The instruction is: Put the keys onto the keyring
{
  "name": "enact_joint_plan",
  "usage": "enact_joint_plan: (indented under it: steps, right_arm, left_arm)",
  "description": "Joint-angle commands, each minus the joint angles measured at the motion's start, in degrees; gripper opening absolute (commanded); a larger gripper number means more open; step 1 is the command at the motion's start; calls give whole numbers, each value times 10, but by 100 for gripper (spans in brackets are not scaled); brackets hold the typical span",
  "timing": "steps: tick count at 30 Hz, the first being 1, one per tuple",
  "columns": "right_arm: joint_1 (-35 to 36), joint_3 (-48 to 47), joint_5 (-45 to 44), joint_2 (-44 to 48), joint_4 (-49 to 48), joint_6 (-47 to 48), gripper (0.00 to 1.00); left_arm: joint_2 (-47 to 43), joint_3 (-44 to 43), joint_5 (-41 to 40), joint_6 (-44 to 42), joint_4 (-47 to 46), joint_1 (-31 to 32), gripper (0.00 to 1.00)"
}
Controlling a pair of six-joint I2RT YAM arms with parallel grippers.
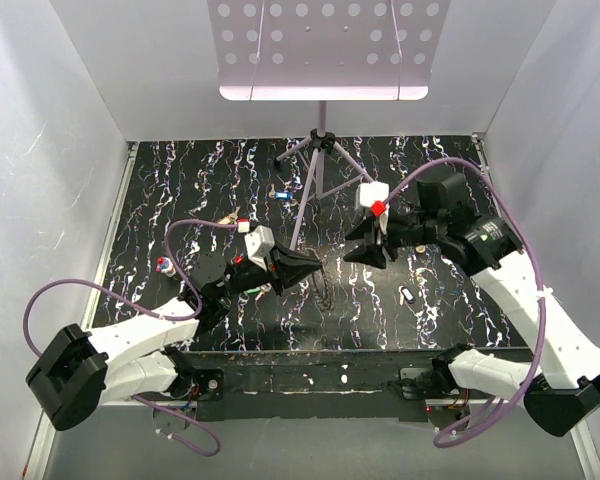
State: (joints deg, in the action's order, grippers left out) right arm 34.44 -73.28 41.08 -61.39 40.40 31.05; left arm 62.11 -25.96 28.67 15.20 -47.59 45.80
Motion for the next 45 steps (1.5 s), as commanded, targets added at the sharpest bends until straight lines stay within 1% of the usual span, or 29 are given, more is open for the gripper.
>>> enact_joint_plan:
  steps: [1, 3, 5, 8, 10, 13, 14, 17, 21, 24, 27, 29, 31, 34, 37, 41, 43, 45]
  right_arm:
    - [-56, -56, 72, -29, 81, -46, 55]
    - [-91, -62, 106, -42, 114, -48, 55]
    - [-119, -60, 128, -48, 148, -38, 55]
    - [-158, -54, 148, -45, 184, -15, 56]
    - [-185, -43, 160, -29, 191, -6, 57]
    - [-238, -10, 170, 6, 187, -9, 61]
    - [-255, 2, 171, 13, 187, -8, 64]
    - [-291, 32, 153, 27, 208, -5, 65]
    - [-337, 100, 142, 45, 178, -19, 66]
    - [-386, 139, 124, 57, 146, -29, 66]
    - [-431, 161, 114, 46, 133, -22, 67]
    - [-458, 170, 112, 28, 116, -39, 66]
    - [-484, 168, 121, 4, 120, -42, 66]
    - [-500, 161, 106, -25, 122, -39, 64]
    - [-500, 163, 98, -58, 147, 18, 62]
    - [-498, 178, 94, -82, 173, 125, 60]
    - [-494, 193, 77, -84, 162, 163, 59]
    - [-491, 217, 67, -74, 124, 165, 59]
  left_arm:
    - [-44, -6, 7, 40, -9, -5, 0]
    - [-59, -11, 8, 41, 18, -6, 0]
    - [-87, -9, -13, 53, 43, -5, 0]
    - [-120, -17, -8, 34, 90, -6, 0]
    - [-134, -26, 2, 26, 121, -6, 0]
    - [-146, -33, 29, 12, 156, -6, 0]
    - [-146, -32, 39, 7, 164, -6, 0]
    - [-157, -30, 52, -10, 184, -5, 0]
    - [-173, -30, 54, -30, 212, -5, 0]
    - [-185, -37, 61, -36, 239, -6, 0]
    - [-202, -27, 57, -43, 251, -5, 0]
    - [-212, -19, 54, -47, 254, -5, 0]
    - [-221, -11, 52, -48, 254, -6, 0]
    - [-230, 0, 51, -51, 255, -6, 0]
    - [-240, 13, 48, -59, 253, -5, 0]
    - [-240, 21, 52, -76, 257, -5, 0]
    - [-237, 21, 54, -87, 261, -6, 0]
    - [-235, 21, 59, -96, 261, -5, 0]
